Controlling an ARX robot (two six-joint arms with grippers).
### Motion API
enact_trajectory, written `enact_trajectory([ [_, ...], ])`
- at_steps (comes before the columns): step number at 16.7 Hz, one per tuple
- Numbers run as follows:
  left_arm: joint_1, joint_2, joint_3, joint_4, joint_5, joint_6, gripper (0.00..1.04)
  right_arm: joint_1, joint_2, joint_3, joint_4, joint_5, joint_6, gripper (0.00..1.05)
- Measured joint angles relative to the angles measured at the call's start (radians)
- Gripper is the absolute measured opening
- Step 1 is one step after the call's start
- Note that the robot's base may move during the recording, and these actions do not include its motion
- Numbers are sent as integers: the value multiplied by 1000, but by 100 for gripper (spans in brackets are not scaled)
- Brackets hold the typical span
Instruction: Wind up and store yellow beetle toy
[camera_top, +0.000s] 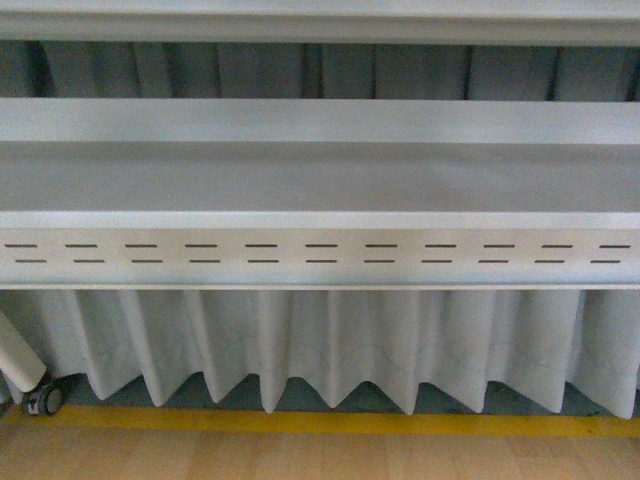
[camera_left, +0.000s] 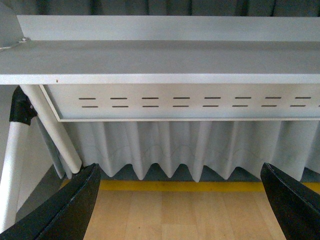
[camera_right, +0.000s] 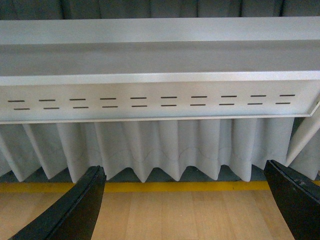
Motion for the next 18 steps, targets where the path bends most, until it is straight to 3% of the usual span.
enact_trajectory([
  [18,0,-2,0,-2,1,0,98,0,0,0,-1,0,0,98],
])
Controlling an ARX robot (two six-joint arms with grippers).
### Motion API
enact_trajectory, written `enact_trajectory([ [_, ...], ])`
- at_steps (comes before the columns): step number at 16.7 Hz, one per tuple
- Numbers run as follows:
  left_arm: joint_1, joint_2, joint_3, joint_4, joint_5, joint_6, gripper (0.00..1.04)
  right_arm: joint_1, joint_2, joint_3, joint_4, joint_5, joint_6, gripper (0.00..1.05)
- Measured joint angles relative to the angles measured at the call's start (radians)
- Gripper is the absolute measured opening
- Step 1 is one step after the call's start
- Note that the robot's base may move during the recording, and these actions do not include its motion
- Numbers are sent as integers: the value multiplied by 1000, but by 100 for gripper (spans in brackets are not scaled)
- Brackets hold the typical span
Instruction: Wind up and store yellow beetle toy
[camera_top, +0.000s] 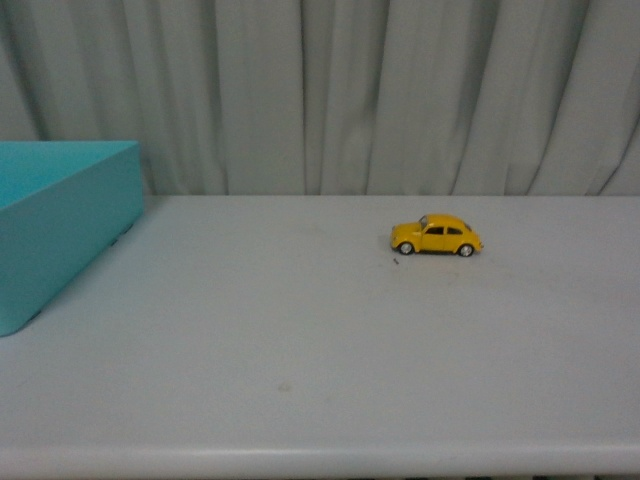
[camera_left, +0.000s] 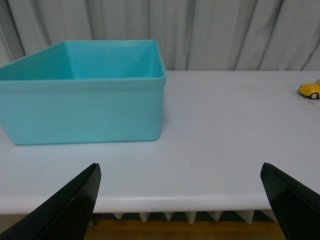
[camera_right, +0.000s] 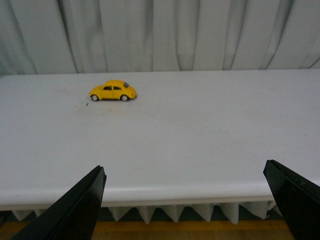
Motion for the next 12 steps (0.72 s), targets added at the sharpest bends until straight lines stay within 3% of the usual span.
enact_trajectory([
  [12,0,0,0,2,-1,0,98,0,0,0,2,0,1,98],
])
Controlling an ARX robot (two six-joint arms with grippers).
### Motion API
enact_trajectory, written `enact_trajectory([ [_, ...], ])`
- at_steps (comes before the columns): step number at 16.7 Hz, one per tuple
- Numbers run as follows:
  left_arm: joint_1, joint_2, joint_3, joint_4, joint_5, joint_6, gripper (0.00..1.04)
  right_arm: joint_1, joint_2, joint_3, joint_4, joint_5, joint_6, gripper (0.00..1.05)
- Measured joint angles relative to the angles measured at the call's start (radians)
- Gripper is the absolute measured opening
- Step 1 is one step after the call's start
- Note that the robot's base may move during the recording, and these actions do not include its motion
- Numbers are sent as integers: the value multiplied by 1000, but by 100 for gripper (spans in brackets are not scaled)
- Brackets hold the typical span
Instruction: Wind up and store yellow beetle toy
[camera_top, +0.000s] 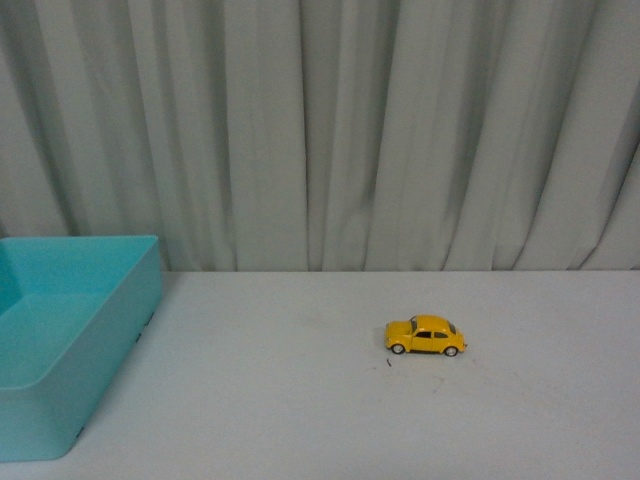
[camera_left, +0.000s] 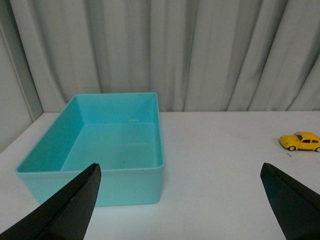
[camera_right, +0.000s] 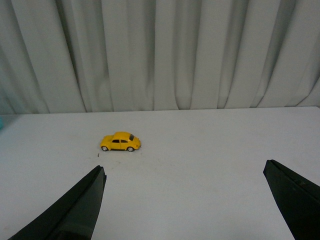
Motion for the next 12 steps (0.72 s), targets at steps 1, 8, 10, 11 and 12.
enact_trajectory([
  [1,0,0,0,-2,0,0,98,0,0,0,-2,0,0,98],
  [8,0,0,0,0,0,0,98,0,0,0,-2,0,0,98],
  [10,0,0,0,0,0,0,98,0,0,0,-1,0,0,98],
  [11,0,0,0,0,0,0,98,0,0,0,-1,0,0,98],
  [12,0,0,0,0,0,0,98,0,0,0,-1,0,0,98],
])
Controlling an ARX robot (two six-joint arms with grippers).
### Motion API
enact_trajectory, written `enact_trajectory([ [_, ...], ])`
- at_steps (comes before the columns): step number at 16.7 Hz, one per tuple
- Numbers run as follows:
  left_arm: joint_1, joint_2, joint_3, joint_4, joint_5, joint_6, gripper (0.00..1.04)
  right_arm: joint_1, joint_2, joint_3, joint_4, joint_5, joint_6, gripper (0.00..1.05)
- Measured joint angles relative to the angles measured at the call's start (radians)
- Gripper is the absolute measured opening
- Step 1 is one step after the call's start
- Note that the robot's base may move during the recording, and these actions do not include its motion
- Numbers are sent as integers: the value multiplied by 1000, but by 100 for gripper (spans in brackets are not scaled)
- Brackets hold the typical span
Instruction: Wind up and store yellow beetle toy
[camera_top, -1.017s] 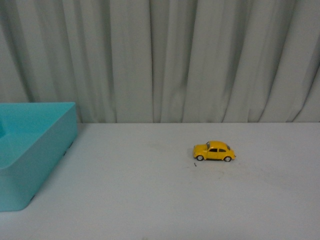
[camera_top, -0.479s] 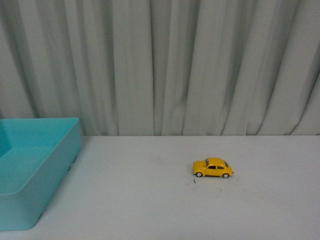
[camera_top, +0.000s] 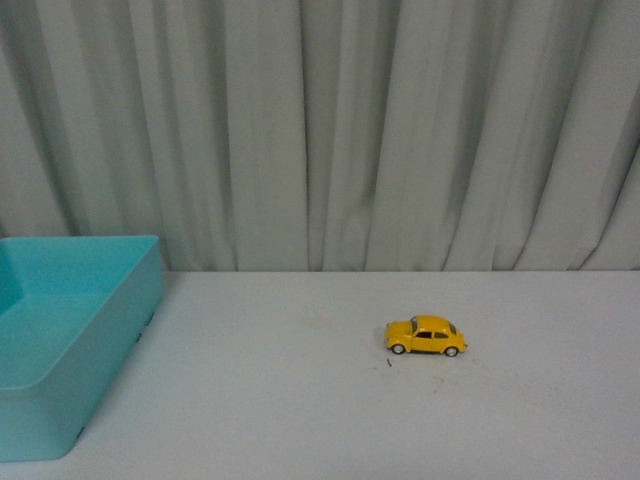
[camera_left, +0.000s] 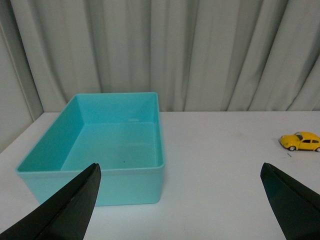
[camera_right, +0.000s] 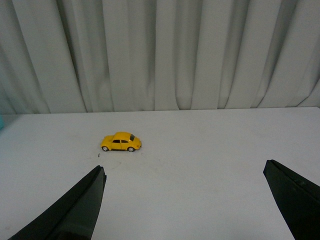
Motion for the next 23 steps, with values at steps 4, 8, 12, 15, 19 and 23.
enact_trajectory([
  [4,0,0,0,0,0,0,98,0,0,0,0,0,0,98],
  [8,0,0,0,0,0,0,98,0,0,0,0,0,0,98],
  [12,0,0,0,2,0,0,98,0,0,0,2,0,0,98],
  [15,0,0,0,0,0,0,98,0,1,0,0,0,0,98],
  [19,0,0,0,0,0,0,98,0,0,0,0,0,0,98],
  [23,0,0,0,0,0,0,98,0,0,0,0,0,0,98],
])
